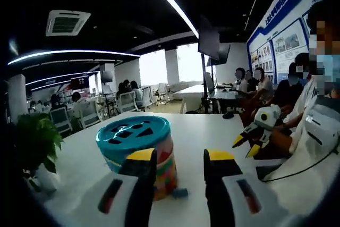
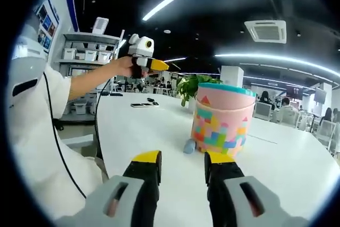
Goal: Arrange the toys in the designated storage area by placing each visible toy with the group until no toy remains scattered across the table.
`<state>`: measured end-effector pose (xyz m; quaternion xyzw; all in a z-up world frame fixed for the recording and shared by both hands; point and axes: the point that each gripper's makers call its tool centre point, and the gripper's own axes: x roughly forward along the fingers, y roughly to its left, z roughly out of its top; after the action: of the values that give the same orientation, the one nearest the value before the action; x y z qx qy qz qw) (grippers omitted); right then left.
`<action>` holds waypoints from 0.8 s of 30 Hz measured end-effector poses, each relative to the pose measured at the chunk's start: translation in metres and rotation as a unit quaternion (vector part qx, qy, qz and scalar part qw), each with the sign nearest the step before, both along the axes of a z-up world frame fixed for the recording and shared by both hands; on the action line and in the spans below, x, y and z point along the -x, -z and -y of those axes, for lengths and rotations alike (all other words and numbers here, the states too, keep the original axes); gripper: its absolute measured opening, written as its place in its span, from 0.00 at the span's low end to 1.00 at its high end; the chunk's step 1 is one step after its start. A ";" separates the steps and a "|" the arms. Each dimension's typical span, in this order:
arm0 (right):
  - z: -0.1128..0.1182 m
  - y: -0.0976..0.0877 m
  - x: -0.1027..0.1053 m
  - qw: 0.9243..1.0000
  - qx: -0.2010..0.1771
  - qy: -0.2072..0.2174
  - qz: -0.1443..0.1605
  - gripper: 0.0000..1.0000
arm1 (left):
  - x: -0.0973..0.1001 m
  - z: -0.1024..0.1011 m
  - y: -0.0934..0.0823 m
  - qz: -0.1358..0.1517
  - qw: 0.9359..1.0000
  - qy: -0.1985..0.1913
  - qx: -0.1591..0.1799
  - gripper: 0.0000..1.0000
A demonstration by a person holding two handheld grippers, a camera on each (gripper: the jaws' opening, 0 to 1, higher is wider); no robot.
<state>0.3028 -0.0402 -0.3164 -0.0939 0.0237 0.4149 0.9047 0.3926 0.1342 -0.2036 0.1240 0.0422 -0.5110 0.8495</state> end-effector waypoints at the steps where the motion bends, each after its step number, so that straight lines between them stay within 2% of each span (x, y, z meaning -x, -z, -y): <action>1: 0.000 0.000 0.000 1.000 0.001 0.000 0.001 0.33 | 0.002 0.000 0.005 0.013 1.000 0.000 -0.017 0.36; 2: 0.000 -0.001 0.000 1.000 0.001 0.000 0.002 0.33 | 0.005 0.001 0.012 0.018 0.999 0.005 -0.031 0.36; 8: 0.002 0.001 -0.001 1.000 0.009 0.007 0.004 0.32 | 0.014 0.014 0.031 0.002 0.999 0.024 -0.024 0.33; 9: 0.004 0.004 -0.003 1.000 0.016 0.012 0.003 0.31 | 0.015 0.016 0.036 -0.002 0.999 0.021 -0.027 0.34; 11: 0.012 0.012 -0.008 0.999 0.022 0.037 -0.022 0.31 | 0.014 0.018 0.046 -0.006 0.999 0.011 -0.032 0.33; 16: 0.017 0.008 -0.008 0.999 0.008 0.038 -0.017 0.31 | 0.011 0.022 0.067 -0.032 0.999 -0.028 -0.028 0.35; 20: 0.019 0.006 -0.008 0.999 0.006 0.039 -0.014 0.31 | 0.005 0.024 0.081 -0.036 0.997 -0.053 -0.031 0.37; 22: 0.019 0.006 -0.008 0.999 0.006 0.039 -0.013 0.31 | 0.005 0.027 0.084 -0.031 0.998 -0.046 -0.023 0.36; 24: 0.019 0.006 -0.007 0.999 0.006 0.039 -0.013 0.31 | 0.008 0.031 0.087 -0.051 0.998 -0.038 -0.002 0.36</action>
<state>0.3103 -0.0590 -0.3223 -0.0932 0.0413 0.3808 0.9190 0.3850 0.1028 -0.2909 0.0980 0.0917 -0.4839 0.8648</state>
